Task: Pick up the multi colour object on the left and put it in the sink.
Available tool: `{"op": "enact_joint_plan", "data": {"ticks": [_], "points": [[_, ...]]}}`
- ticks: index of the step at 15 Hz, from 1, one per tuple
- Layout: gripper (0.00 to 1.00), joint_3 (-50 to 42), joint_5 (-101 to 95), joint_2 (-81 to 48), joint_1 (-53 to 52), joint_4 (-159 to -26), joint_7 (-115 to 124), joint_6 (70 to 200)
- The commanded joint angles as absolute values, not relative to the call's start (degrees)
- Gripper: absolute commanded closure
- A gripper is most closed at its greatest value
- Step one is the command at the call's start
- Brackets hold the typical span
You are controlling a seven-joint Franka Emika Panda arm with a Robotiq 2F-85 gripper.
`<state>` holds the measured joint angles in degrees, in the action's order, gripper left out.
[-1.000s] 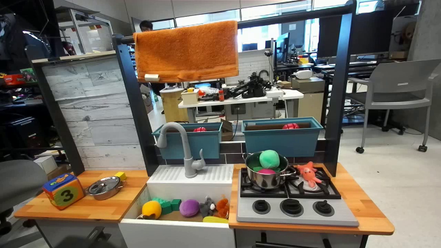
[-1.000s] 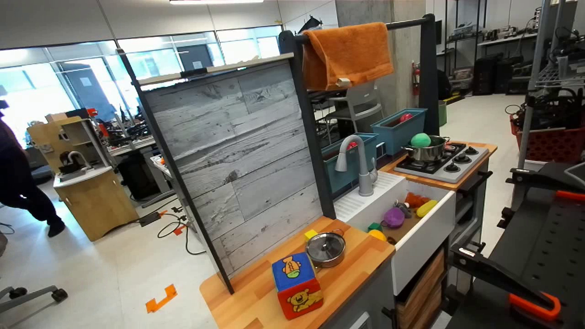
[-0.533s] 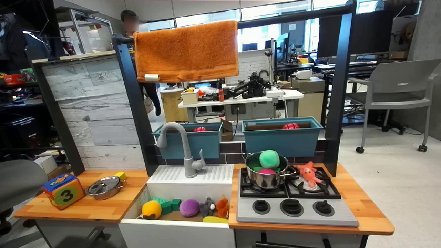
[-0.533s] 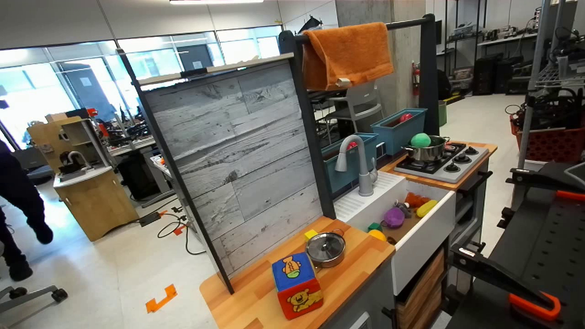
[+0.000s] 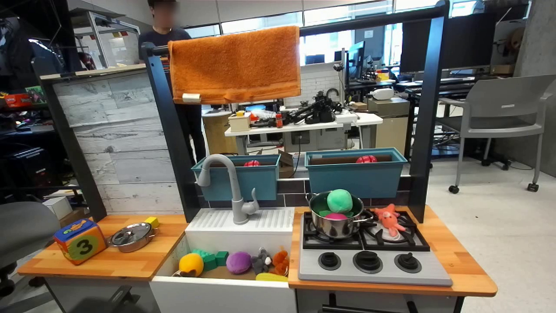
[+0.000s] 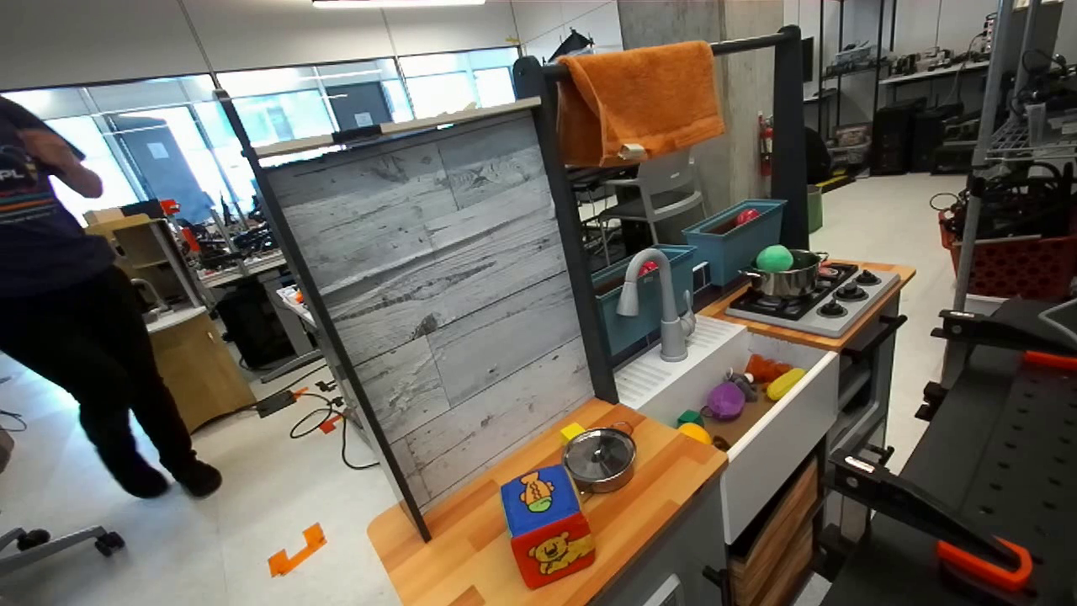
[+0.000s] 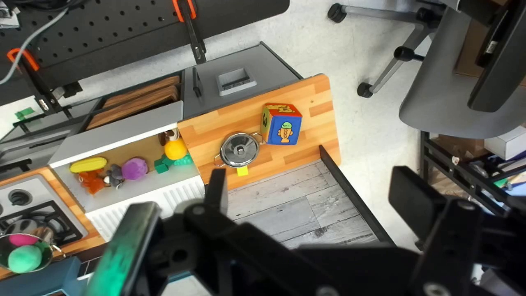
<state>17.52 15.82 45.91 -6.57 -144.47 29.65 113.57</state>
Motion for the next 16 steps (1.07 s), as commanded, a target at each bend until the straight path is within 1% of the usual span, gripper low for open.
{"op": "enact_joint_plan", "data": {"ticks": [1,9,14,16], "points": [[0.0,17.6,15.9,45.9,-6.4,-144.3,29.5,113.3],[0.0,17.6,15.9,45.9,-6.4,-144.3,29.5,113.3],[0.0,17.3,16.6,42.2,-6.2,-144.3,28.0,117.4],[0.0,17.1,16.7,38.9,-5.8,-144.2,27.7,121.2]]}}
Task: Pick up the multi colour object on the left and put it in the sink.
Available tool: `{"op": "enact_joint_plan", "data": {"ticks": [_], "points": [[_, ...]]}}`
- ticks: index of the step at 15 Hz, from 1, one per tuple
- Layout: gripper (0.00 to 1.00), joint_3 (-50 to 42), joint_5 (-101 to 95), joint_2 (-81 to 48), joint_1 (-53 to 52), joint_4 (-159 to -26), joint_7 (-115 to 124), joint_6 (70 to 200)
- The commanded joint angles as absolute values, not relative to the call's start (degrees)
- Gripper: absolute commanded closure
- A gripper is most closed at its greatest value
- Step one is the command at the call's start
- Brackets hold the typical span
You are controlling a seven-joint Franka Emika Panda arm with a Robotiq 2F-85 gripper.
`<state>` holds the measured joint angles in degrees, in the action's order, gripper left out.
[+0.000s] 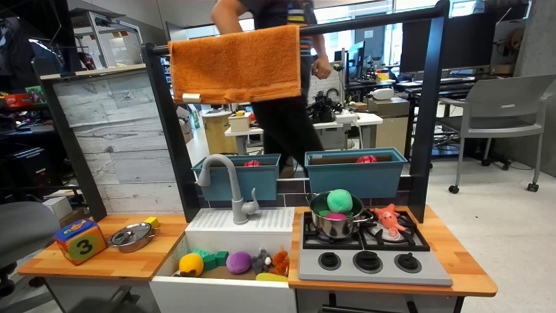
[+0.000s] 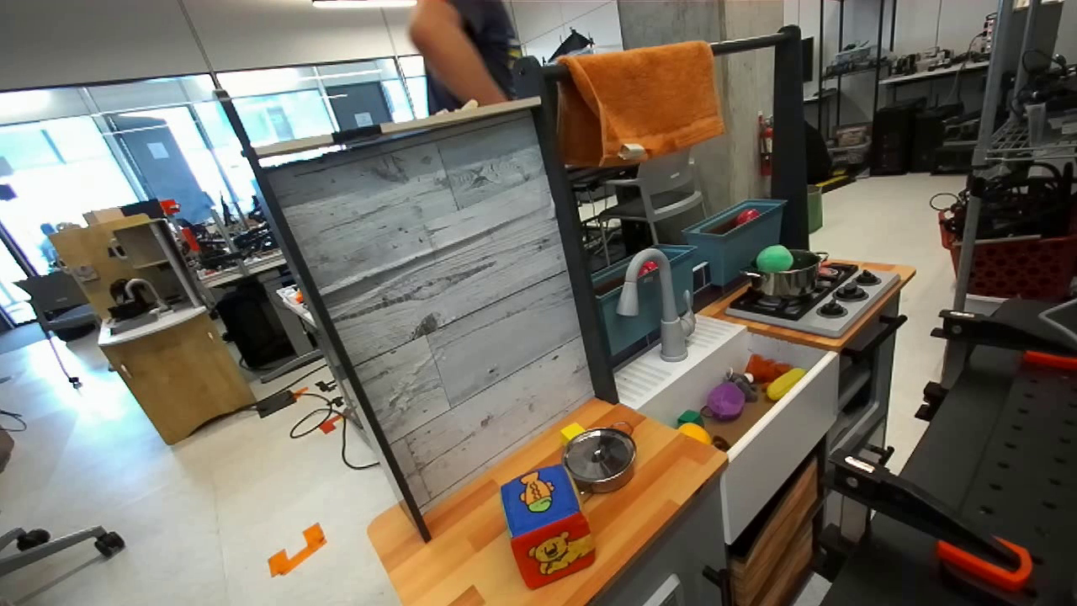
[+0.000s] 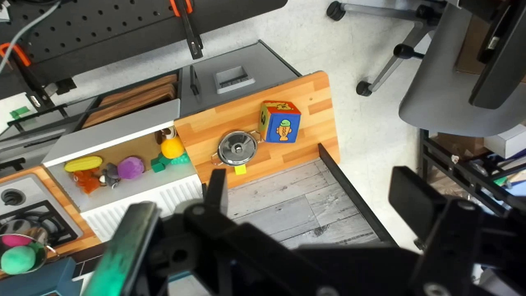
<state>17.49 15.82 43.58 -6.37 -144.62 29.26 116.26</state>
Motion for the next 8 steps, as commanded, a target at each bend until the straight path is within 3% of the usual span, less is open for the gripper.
{"op": "enact_joint_plan", "data": {"ticks": [1,8], "points": [[0.0,16.7,17.1,36.7,-5.7,-144.3,27.4,123.9],[0.0,16.6,13.1,17.8,-4.0,-147.0,27.4,146.4]]}}
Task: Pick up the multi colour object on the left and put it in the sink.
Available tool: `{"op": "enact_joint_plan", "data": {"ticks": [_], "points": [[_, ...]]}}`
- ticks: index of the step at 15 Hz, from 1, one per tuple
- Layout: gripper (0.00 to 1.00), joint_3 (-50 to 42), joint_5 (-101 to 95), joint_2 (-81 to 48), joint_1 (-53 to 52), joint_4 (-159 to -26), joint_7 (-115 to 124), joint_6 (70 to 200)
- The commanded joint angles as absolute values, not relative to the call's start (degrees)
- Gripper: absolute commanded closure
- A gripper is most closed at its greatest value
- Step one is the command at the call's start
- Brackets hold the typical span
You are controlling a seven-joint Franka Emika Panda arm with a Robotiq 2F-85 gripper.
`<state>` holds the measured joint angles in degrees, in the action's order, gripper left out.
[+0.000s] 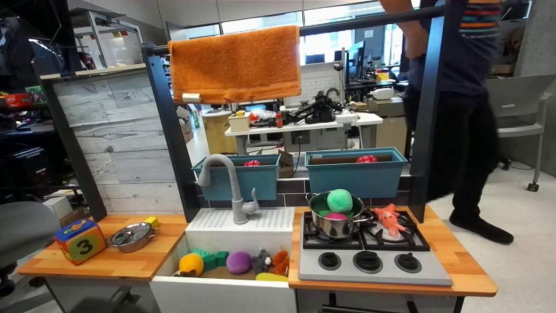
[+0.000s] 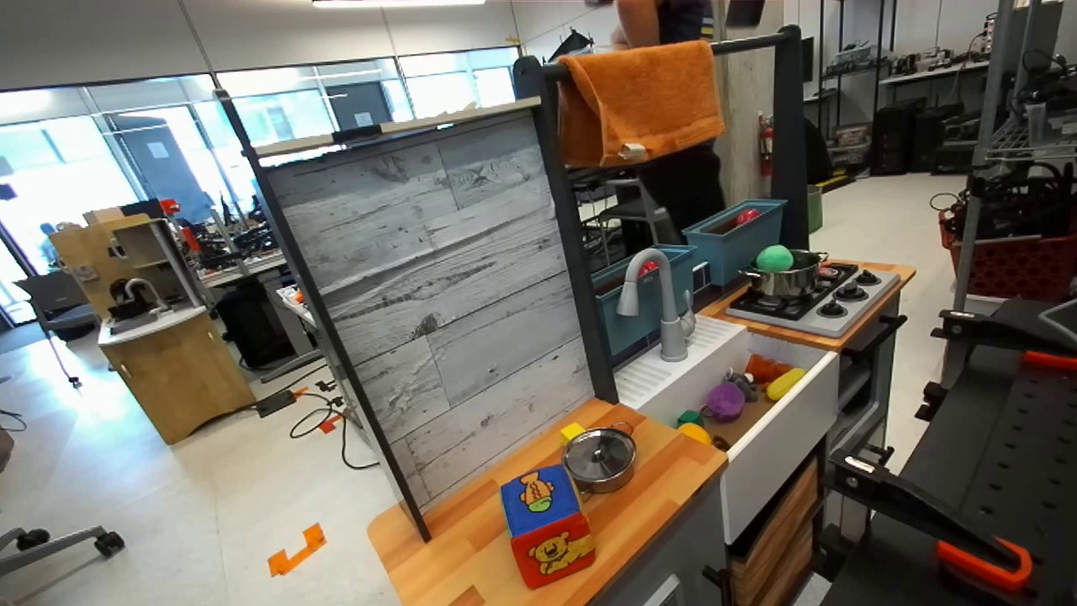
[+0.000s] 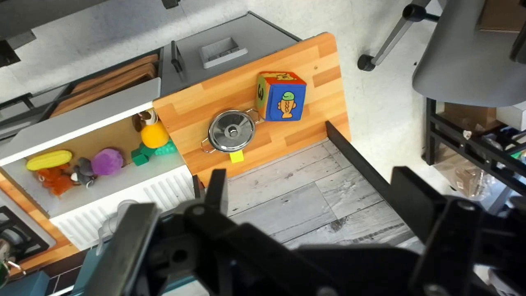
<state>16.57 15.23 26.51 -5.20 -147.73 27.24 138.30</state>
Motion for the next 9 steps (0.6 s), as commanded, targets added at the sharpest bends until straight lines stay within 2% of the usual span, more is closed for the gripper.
{"op": "enact_joint_plan", "data": {"ticks": [1,6,9], "points": [[0.0,16.4,12.4,14.3,-3.6,-146.6,27.8,149.9],[0.0,16.7,2.8,-1.3,-2.2,-140.7,38.0,159.3],[0.0,12.9,-2.3,-7.7,-5.4,-137.6,44.9,161.5]]}}
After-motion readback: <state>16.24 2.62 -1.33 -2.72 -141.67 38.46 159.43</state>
